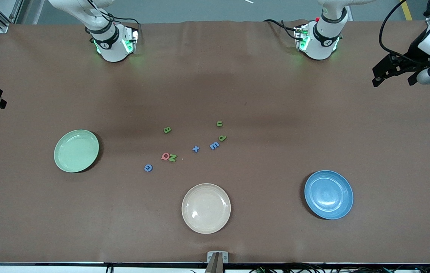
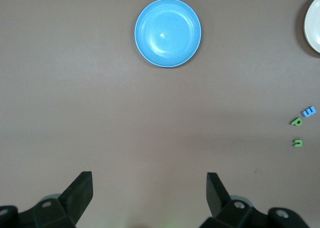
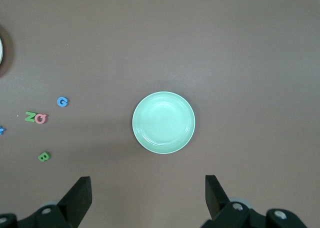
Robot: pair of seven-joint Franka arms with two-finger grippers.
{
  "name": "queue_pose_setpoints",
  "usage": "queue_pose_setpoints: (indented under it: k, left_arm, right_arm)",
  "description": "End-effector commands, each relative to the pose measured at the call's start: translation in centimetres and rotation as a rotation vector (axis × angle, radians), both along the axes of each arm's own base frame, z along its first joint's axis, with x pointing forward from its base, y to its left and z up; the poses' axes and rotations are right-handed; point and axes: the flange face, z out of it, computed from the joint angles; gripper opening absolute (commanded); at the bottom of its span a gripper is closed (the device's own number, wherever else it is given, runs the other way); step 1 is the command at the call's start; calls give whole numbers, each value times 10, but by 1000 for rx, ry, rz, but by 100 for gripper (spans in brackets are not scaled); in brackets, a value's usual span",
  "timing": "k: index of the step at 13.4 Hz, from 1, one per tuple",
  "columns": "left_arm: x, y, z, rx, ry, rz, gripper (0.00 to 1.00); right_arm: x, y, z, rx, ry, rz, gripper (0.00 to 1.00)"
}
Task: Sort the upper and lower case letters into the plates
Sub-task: 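Reach the right gripper to the blue G while the left reaches the u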
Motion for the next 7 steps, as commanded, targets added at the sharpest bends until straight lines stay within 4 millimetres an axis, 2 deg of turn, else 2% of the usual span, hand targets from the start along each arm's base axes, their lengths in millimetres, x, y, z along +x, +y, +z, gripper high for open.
queue_pose_setpoints:
  k: [1,3,4,5,6,7]
  left_arm:
    - [3,0,4,20,9,-4,100]
    - [17,-9,-5,14,22,-15,100]
    - [22,-14,-15,13,42,-20,100]
    - [25,-31,-29,11,69,-37,100]
    - [29,-59,-46,11,93,-28,100]
    - [34,-90,-66,10,112,-9,100]
  right_arm:
    - [-8,1,6,4,-5,1,100]
    - [-8,1,6,5,-3,1,100]
    - [-8,1,5,4,-2,1,100]
    - [-7,3,5,6,-2,5,100]
    - [-5,10,3,6,1,15,100]
    - [-2,29,1,5,4,44,100]
